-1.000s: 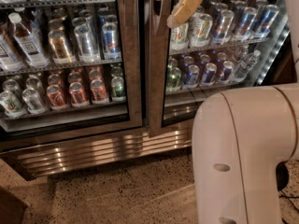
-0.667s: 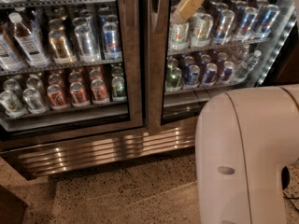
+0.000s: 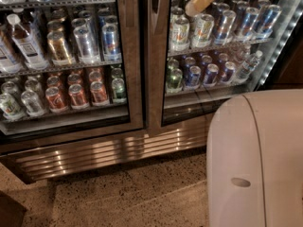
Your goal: Open right fridge door
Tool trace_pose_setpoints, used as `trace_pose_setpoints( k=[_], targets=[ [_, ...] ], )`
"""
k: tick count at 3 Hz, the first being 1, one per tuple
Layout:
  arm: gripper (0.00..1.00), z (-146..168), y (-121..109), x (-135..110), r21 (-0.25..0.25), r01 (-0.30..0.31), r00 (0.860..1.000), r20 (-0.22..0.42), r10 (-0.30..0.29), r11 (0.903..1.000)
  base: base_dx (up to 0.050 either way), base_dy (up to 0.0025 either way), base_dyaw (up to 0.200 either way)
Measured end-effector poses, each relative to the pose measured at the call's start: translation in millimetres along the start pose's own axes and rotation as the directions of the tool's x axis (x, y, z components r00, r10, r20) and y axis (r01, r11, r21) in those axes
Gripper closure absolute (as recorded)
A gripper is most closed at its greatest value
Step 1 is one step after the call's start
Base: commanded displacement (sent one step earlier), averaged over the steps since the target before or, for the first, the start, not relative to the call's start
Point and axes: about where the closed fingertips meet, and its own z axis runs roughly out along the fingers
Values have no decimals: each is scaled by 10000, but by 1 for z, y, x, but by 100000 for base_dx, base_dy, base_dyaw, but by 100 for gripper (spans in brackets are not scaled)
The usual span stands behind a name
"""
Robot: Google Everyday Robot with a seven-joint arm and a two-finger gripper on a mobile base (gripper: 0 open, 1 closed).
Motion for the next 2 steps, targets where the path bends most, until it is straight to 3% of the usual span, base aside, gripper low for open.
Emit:
trace_pose_setpoints(
  k=[1,2],
  targets=[
    [0,-35,-17,-2,1600,-603,9888,-1251,808,9853,0,0,0],
    [0,-83,-20,-14,3525,-1541,9333,-2548,2531,9230,0,0,0]
  ],
)
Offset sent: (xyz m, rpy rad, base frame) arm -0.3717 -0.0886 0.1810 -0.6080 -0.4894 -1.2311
